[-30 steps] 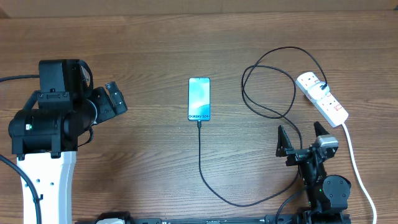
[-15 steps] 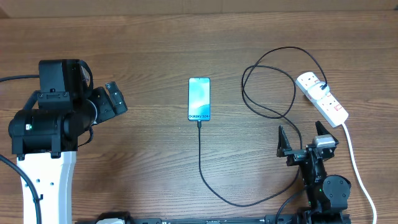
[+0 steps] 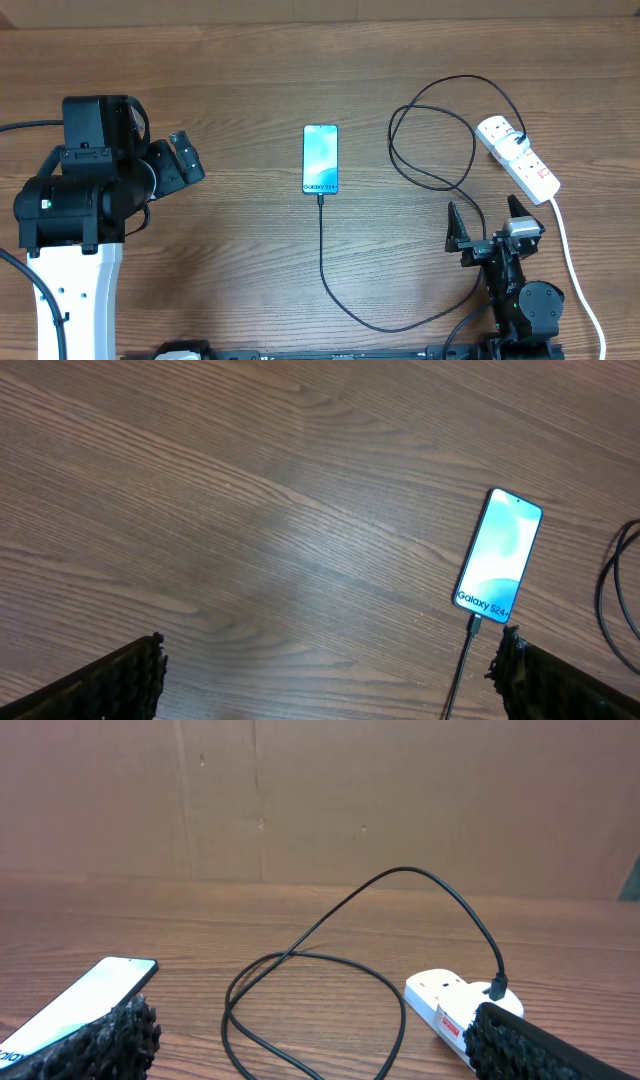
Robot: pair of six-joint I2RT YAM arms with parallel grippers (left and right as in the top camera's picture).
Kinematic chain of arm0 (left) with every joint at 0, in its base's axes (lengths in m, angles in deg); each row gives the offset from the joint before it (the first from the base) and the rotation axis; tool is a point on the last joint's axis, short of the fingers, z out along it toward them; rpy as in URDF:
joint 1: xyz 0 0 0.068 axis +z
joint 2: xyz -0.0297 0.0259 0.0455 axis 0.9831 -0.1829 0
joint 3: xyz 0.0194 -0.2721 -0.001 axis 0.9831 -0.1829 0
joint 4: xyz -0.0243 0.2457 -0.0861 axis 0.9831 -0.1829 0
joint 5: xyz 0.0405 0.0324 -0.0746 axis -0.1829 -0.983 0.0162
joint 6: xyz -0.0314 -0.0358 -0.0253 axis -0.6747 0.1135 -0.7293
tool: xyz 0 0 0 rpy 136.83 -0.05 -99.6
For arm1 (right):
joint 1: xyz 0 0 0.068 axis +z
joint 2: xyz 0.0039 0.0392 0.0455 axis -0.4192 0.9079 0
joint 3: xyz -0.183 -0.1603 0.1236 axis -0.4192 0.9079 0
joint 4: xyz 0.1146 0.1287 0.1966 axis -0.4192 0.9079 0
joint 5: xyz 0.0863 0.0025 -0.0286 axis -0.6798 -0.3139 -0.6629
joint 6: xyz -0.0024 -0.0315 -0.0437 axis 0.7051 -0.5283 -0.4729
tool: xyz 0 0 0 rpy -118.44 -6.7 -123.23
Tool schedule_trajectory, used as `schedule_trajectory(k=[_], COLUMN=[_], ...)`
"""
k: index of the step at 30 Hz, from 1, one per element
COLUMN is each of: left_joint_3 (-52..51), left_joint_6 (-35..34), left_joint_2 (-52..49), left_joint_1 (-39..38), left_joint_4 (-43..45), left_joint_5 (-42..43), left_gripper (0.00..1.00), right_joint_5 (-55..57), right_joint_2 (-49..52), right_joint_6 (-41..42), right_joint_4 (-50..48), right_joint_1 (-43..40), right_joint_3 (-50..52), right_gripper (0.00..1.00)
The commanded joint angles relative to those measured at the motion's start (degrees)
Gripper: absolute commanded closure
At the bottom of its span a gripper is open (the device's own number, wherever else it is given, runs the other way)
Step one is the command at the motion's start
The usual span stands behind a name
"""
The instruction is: Plug charger to phone and switch on socket
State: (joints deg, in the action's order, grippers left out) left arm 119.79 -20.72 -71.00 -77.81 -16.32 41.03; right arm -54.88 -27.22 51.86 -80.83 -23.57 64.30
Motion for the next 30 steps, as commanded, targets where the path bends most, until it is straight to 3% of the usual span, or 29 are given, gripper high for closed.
schedule_trajectory(k=[1, 30], left_joint_3=[0.24, 0.24], left_joint_6=[1.03, 1.03], left_joint_2=[-0.2, -0.2], left_joint_1=[0.26, 0.26], left_joint_4=[0.07, 0.07], left_joint_5=[0.26, 0.26], left_gripper=[0.01, 0.0], right_joint_5=[0.57, -0.07], right_joint_2=[-0.55, -0.52], right_joint_6=[0.42, 0.42], right_joint_4=[-0.24, -0.48], right_joint_1=[0.33, 0.33], right_joint_3=[0.57, 0.57], right_gripper=[0.0, 0.0])
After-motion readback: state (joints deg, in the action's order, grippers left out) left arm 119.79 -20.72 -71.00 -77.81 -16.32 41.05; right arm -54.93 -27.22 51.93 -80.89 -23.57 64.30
